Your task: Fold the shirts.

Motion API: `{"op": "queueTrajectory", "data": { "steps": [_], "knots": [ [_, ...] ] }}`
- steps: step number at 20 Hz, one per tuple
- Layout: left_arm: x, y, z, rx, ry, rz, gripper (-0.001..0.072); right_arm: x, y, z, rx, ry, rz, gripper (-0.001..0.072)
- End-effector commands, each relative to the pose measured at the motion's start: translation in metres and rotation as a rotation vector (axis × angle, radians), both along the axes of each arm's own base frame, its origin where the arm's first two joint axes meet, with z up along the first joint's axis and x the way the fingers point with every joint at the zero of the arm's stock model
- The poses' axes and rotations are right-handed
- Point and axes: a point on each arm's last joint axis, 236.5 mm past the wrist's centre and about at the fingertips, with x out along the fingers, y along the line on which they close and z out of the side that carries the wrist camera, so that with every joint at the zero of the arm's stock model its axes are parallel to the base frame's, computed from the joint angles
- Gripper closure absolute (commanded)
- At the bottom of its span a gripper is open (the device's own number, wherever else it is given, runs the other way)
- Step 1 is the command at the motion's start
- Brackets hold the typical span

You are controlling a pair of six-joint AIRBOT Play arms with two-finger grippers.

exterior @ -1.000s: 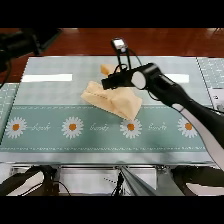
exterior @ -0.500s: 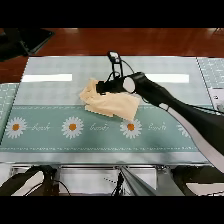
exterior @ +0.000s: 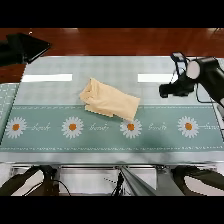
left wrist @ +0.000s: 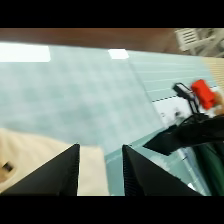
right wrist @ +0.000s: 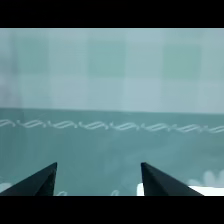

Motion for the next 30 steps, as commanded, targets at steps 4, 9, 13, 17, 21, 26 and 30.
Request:
{"op": "queueTrajectory", "data": {
  "steps": [4,9,13,17,21,26,30],
  "knots": [
    [-0.018,0.030,-0.060,0.191,0.219,0.041,0.0367,0.005,0.082,-0.047,0.569,-0.104,-0.320,0.0107],
    [-0.020,0.029,-0.060,0.161,0.262,0.061,0.0368,0.011,0.144,-0.076,0.576,-0.152,-0.307,0.0108],
    [-0.019,0.029,-0.060,0.158,0.265,0.064,0.0376,0.012,0.175,-0.085,0.610,-0.166,-0.366,0.0313],
    [-0.017,0.030,-0.064,0.162,0.271,0.069,0.0376,0.021,0.156,-0.027,0.630,-0.281,-0.245,0.0674],
    [0.004,0.039,-0.078,0.145,0.262,0.144,0.0376,0.007,0.078,0.077,0.568,-0.404,-0.140,0.0675],
    [0.016,0.023,-0.126,0.136,0.347,0.129,0.0376,-0.075,-0.080,0.141,0.225,-0.363,-0.346,0.0675],
    [0.015,-0.001,-0.175,0.143,0.463,0.053,0.0376,-0.157,-0.186,0.162,-0.035,-0.272,-0.670,0.0676]
  ]
}}
